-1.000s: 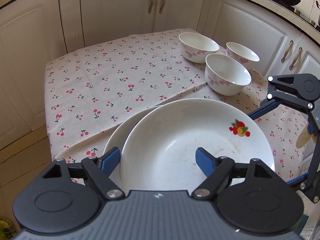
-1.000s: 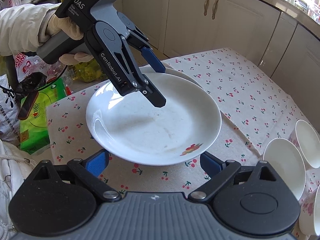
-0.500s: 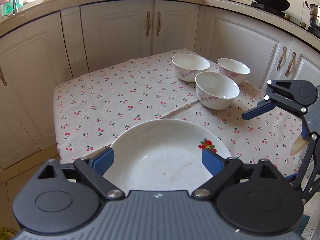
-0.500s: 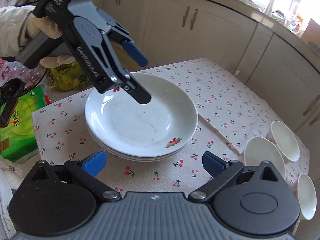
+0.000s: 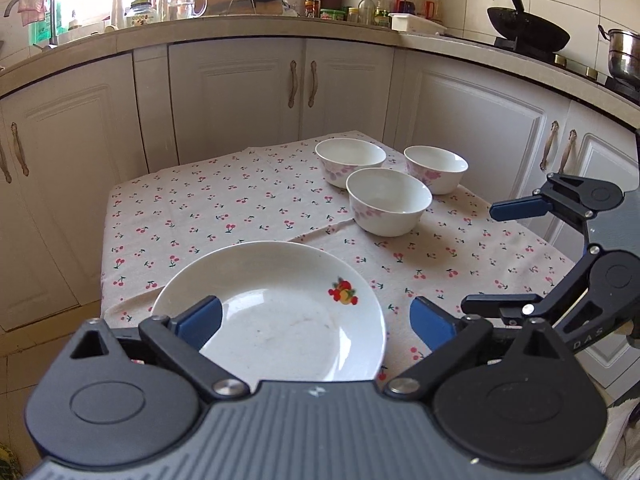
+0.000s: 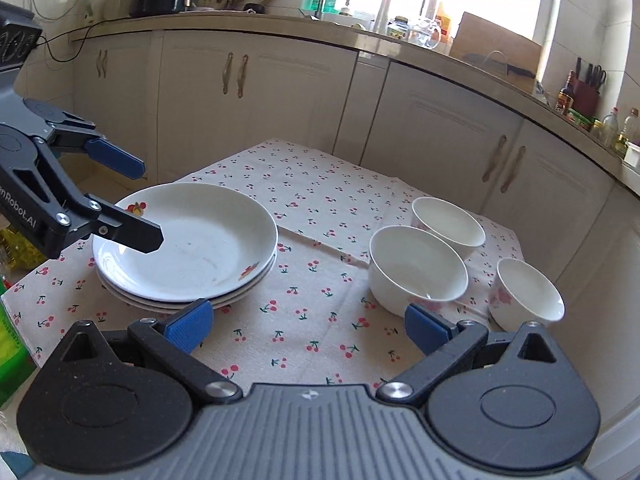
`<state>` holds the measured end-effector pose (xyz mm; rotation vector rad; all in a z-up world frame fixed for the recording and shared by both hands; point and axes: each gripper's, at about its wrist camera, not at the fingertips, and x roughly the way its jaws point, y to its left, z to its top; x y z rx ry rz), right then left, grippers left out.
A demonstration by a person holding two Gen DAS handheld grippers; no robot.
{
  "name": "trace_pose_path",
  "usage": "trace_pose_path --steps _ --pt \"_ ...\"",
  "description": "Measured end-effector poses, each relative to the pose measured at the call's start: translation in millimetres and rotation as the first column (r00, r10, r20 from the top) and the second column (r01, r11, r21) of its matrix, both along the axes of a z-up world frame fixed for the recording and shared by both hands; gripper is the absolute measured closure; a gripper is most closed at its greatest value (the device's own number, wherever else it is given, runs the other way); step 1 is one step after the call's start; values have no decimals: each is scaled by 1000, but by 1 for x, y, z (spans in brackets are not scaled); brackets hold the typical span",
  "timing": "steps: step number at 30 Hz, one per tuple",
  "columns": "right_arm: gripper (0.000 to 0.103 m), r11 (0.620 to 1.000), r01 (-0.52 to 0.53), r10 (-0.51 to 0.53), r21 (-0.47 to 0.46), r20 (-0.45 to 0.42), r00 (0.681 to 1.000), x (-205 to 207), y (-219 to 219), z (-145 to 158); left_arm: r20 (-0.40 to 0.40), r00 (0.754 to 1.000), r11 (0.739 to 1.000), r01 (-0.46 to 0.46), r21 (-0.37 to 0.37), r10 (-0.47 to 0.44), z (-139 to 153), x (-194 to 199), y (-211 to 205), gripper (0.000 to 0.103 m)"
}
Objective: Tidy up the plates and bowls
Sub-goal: 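Open the right tool while the left tool lowers the plate onto the stack, then move the right tool toward the white flower-decal bowls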
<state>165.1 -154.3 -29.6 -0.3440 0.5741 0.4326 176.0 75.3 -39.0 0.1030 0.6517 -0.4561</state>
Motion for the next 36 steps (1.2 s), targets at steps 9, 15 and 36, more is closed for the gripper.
trace_pose_path --steps 9,15,36 --pt "0 999 48 -48 24 21 999 -15 -38 -5 -31 999 1000 -26 -1 26 -13 -15 -43 1" --pt "0 995 68 -68 76 2 998 -18 -68 -10 -113 994 999 -14 -38 9 -25 -11 -69 1" --pt "0 993 97 -94 69 -36 995 34 -146 -18 37 998 999 44 30 -45 -43 27 -161 1"
